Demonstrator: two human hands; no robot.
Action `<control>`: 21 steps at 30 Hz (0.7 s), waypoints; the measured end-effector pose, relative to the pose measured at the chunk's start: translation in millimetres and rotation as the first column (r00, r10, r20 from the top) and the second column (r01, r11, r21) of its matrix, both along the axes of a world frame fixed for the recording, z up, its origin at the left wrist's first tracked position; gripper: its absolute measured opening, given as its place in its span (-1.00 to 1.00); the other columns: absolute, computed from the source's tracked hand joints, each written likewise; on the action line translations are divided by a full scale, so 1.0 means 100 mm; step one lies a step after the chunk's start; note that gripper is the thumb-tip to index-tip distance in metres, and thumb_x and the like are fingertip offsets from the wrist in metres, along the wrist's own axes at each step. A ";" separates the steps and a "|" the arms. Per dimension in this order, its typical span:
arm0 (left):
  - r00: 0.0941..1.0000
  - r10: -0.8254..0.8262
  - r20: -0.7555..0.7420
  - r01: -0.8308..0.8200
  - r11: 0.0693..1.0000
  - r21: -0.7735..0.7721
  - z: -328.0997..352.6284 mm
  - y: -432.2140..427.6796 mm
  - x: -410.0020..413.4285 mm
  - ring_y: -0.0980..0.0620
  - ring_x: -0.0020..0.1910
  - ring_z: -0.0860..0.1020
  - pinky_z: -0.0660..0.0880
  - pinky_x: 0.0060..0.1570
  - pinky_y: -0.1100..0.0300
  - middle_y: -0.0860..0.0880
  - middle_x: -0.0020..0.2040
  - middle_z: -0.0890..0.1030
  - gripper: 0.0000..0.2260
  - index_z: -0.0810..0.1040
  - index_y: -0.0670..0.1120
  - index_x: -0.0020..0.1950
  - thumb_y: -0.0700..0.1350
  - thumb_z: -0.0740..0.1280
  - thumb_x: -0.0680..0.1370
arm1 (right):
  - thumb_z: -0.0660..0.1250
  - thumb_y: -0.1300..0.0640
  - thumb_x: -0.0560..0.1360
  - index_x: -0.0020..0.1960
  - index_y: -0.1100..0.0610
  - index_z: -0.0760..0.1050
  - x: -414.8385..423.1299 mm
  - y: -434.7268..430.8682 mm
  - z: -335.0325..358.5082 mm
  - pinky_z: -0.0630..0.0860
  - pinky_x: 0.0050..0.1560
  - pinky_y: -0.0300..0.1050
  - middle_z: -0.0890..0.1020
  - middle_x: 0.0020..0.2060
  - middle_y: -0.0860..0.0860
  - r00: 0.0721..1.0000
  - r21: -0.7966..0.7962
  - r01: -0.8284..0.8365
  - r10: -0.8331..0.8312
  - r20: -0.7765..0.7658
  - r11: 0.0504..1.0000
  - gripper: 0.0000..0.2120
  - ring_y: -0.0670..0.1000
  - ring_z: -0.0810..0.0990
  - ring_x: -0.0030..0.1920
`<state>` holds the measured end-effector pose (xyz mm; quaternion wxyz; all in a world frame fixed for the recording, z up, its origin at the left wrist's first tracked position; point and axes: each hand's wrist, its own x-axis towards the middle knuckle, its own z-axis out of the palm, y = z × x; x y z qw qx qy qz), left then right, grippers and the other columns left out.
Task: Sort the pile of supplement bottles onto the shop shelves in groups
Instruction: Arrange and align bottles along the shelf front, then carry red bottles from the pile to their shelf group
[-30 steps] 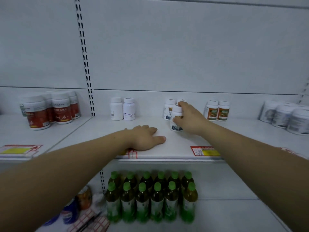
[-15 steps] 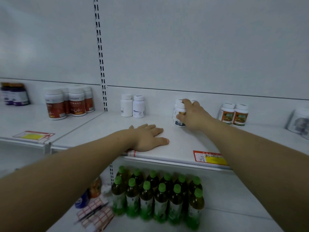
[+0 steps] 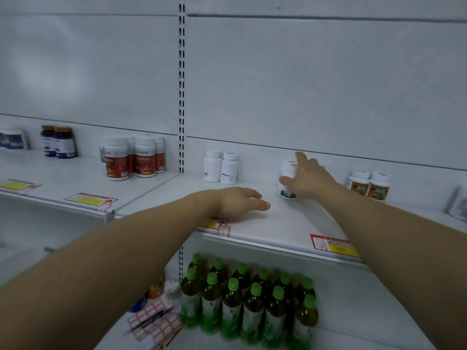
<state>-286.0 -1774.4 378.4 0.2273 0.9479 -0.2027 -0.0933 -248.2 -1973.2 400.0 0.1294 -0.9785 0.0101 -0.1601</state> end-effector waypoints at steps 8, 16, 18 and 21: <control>0.976 0.092 0.197 -0.122 0.982 0.146 0.28 1.28 -0.31 0.00 0.48 0.21 0.12 0.42 0.08 0.04 0.53 0.20 -0.37 0.22 0.07 0.51 0.29 0.23 0.50 | 0.19 -0.24 0.53 0.52 0.09 0.14 -0.35 1.22 0.48 0.31 0.31 0.04 0.27 0.44 0.15 0.990 -0.119 -0.130 0.135 0.035 0.984 -0.31 0.20 0.30 0.40; 0.898 0.349 0.268 -0.407 0.890 0.205 0.20 3.54 -1.11 0.00 0.45 0.26 0.18 0.38 0.12 0.02 0.51 0.25 -0.39 0.24 0.04 0.50 0.23 0.26 0.52 | 0.21 -0.24 0.52 0.52 0.07 0.15 -0.59 3.87 0.43 0.34 0.25 -0.01 0.30 0.44 0.12 0.857 -0.141 -0.507 0.515 0.019 0.850 -0.31 0.16 0.34 0.38; 0.865 0.431 0.259 -0.485 0.849 0.209 0.11 4.06 -1.36 -0.03 0.43 0.28 0.22 0.37 0.09 0.00 0.50 0.26 -0.40 0.24 0.04 0.50 0.22 0.27 0.52 | 0.20 -0.24 0.53 0.53 0.08 0.13 -0.72 4.57 0.32 0.32 0.28 -0.01 0.26 0.47 0.10 0.793 -0.142 -0.603 0.609 -0.006 0.785 -0.31 0.15 0.31 0.40; 0.821 0.521 0.234 -0.568 0.791 0.229 -0.08 4.75 -1.75 -0.03 0.42 0.29 0.23 0.37 0.09 0.00 0.49 0.27 -0.41 0.24 0.04 0.49 0.20 0.27 0.52 | 0.19 -0.24 0.54 0.53 0.07 0.12 -0.97 5.52 0.15 0.31 0.31 -0.01 0.24 0.48 0.10 0.687 -0.143 -0.723 0.726 -0.037 0.676 -0.31 0.15 0.31 0.41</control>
